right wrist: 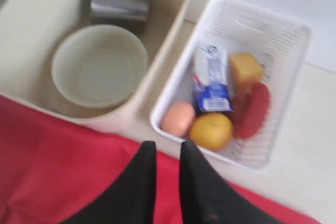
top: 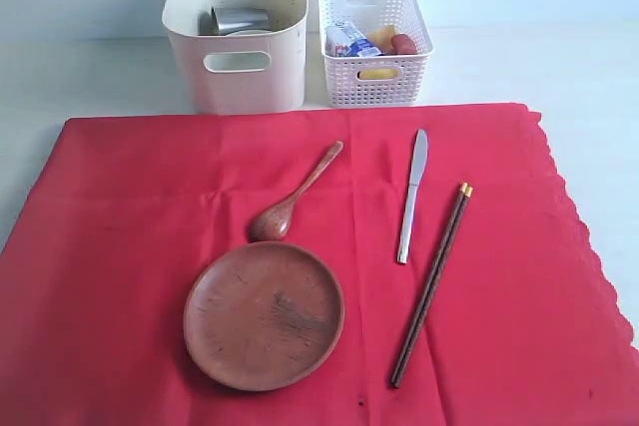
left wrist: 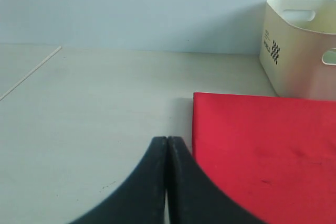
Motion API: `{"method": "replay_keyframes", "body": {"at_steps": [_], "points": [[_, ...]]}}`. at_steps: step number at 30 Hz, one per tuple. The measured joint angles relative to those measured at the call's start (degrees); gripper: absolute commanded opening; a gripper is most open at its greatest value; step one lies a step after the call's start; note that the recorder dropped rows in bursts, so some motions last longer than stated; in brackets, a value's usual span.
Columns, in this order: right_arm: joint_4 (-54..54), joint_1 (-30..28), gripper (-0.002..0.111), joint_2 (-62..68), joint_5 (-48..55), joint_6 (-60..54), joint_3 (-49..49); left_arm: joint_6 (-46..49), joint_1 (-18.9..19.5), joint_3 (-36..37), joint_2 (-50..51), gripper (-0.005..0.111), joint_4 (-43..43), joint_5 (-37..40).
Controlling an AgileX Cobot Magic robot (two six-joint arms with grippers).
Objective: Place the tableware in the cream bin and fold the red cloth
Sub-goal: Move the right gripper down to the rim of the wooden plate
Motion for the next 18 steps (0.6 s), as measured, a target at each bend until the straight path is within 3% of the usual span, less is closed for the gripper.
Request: {"method": "replay_keyframes", "body": {"at_steps": [3,8,14,18], "points": [[-2.8,0.0,0.000,-3.2,6.2,-0.5,0.0,0.0,0.0,0.0,0.0,0.001,0.0,0.0],[0.8,0.6,0.000,-8.9,7.7,-1.9,5.2,0.0,0.0,0.0,0.0,0.001,0.0,0.0],[2.5,4.7,0.000,-16.4,6.1,-2.5,19.5,0.0,0.0,0.0,0.0,0.001,0.0,0.0],[2.9,7.2,0.000,-21.9,-0.7,-2.5,33.0,0.0,0.0,0.0,0.0,0.001,0.0,0.0]]}}
